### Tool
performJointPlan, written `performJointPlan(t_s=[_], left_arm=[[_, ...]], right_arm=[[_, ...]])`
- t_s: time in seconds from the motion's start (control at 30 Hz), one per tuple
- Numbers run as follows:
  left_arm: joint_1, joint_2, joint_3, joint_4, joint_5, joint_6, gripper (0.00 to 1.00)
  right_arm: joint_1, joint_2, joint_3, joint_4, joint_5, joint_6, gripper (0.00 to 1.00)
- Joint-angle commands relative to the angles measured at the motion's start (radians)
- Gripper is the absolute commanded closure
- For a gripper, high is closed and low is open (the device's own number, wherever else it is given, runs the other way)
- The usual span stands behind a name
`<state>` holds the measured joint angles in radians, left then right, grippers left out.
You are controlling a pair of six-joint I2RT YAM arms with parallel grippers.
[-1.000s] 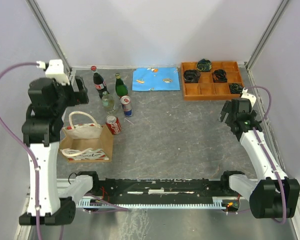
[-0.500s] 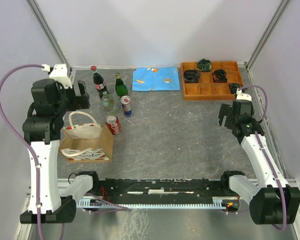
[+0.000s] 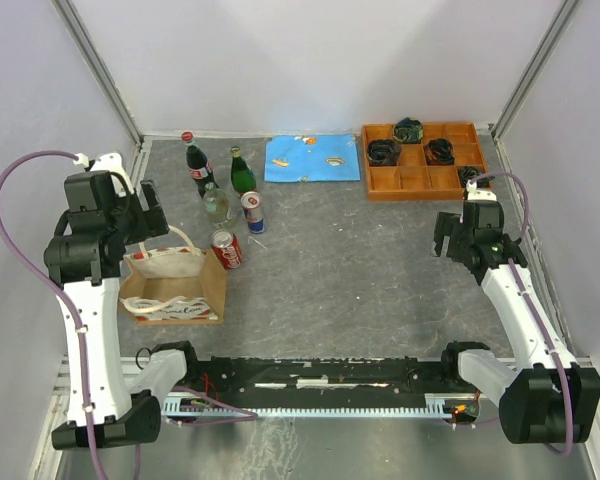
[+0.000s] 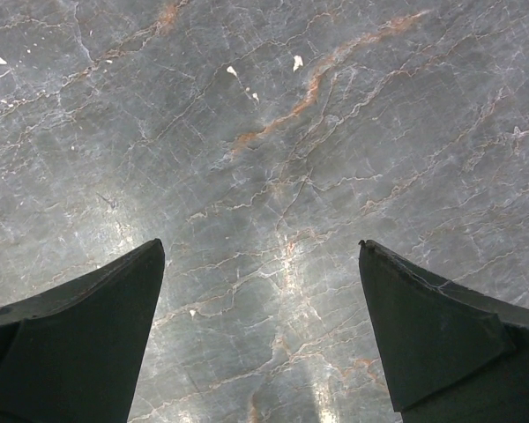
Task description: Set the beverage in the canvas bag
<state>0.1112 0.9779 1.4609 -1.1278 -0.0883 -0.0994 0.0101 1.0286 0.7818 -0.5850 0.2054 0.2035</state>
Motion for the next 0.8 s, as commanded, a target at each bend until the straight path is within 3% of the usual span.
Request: performJointPlan(t_s=[0.0, 0.47, 0.77], left_arm=[[0.067, 0.033, 0.0, -0.05, -0.012, -0.022, 0.12], [0.312, 0.125, -0.07, -0.065, 0.035, 0.021, 0.12], [0.383, 0.171, -0.231, 0.067, 0.036, 0.194, 0.16]], right_arm=[[-0.006, -0.013, 0.046, -0.004, -0.012, -0.012, 0.01], [-0.006, -0.022, 0.037, -0.024, -0.053, 0.016, 0.01], [-0.006, 0.016, 0.108, -0.05, -0.055, 0.008, 0.01]])
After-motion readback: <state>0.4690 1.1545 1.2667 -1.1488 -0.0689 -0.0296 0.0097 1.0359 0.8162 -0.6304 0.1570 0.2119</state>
